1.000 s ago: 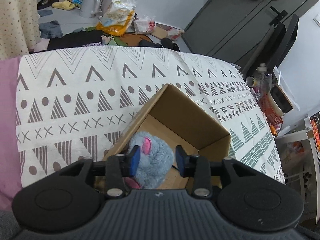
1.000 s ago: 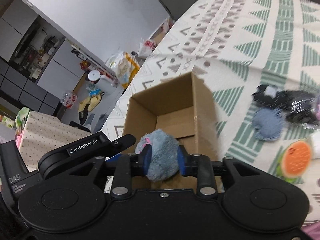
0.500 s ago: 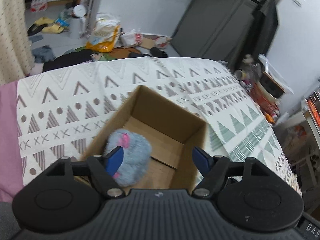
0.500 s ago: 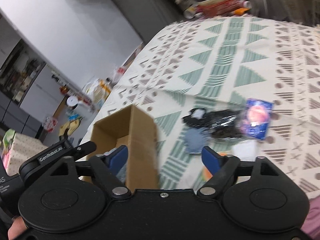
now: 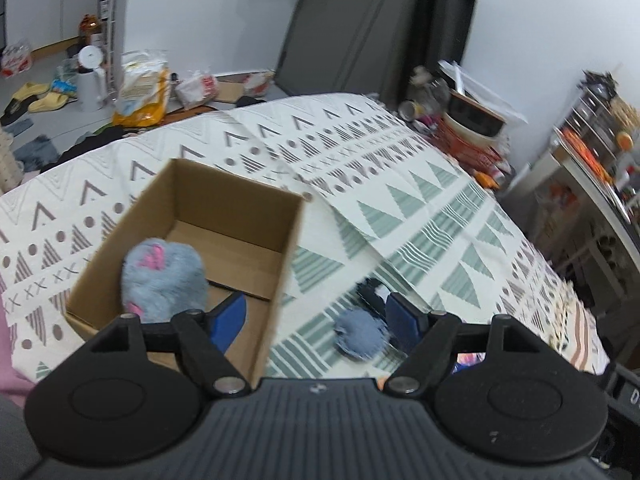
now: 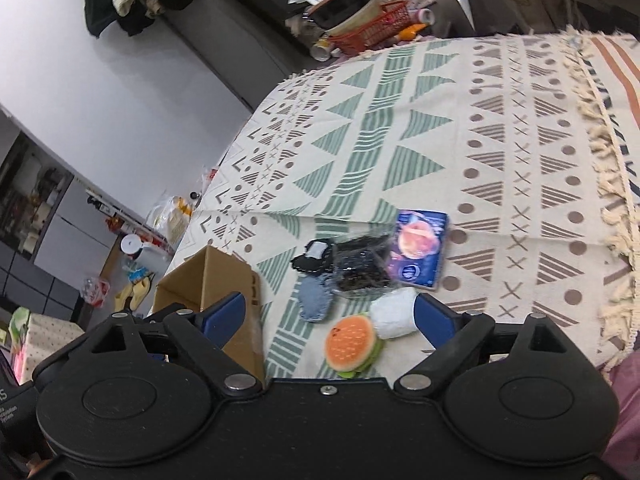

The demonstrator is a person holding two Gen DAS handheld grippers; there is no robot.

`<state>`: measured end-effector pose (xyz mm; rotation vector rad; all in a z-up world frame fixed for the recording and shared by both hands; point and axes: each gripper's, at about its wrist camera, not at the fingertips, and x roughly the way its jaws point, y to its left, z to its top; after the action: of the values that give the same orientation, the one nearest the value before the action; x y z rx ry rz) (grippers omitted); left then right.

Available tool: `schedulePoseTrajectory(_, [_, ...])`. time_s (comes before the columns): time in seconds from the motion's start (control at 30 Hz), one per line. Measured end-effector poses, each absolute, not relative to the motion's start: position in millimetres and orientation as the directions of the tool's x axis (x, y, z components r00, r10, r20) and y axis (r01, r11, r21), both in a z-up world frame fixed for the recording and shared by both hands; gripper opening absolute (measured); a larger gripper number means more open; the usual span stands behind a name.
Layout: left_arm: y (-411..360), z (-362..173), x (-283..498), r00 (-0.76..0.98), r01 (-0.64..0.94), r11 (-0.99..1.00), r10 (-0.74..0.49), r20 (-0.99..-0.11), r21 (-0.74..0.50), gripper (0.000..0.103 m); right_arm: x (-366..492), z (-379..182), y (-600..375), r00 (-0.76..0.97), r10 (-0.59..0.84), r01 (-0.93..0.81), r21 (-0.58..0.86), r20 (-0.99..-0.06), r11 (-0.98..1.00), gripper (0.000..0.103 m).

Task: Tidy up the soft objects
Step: 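Grasp the orange burger plush with the left gripper while the right grasps the white wrapped item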

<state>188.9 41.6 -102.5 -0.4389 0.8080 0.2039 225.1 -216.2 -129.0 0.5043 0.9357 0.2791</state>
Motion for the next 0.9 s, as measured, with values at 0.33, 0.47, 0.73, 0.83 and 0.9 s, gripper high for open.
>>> schedulePoseTrajectory(0.33, [-6.7, -125.7, 202.1, 0.626, -0.239, 0.943, -0.034, -0.779, -0.233, 0.076, 230.5, -158.4, -245.2, 0.552, 0.47, 0.046, 0.588, -0.689, 0.808, 0.091])
schedulePoseTrajectory(0.47, [-21.2, -136.7, 206.5, 0.601, -0.211, 0.954, -0.045, -0.798, -0.213, 0.076, 235.9, -173.5, -253.1, 0.534, 0.483, 0.072, 0.606, -0.694, 0.792, 0.091])
schedulePoseTrajectory(0.73, [-35.6, -161.5, 219.8, 0.537, -0.205, 0.955, -0.073, -0.84, -0.215, 0.076, 250.5, -203.4, -261.9, 0.489, 0.526, 0.104, 0.646, -0.696, 0.756, 0.089])
schedulePoseTrajectory(0.83, [-39.5, -173.9, 225.8, 0.512, -0.196, 0.954, -0.099, -0.853, -0.228, 0.076, 257.9, -215.1, -261.6, 0.465, 0.548, 0.113, 0.66, -0.696, 0.742, 0.083])
schedulePoseTrajectory(0.9, [-41.2, -182.2, 230.0, 0.49, -0.201, 0.951, -0.109, -0.865, -0.234, 0.076, 262.8, -222.5, -260.6, 0.445, 0.563, 0.119, 0.67, -0.696, 0.733, 0.082])
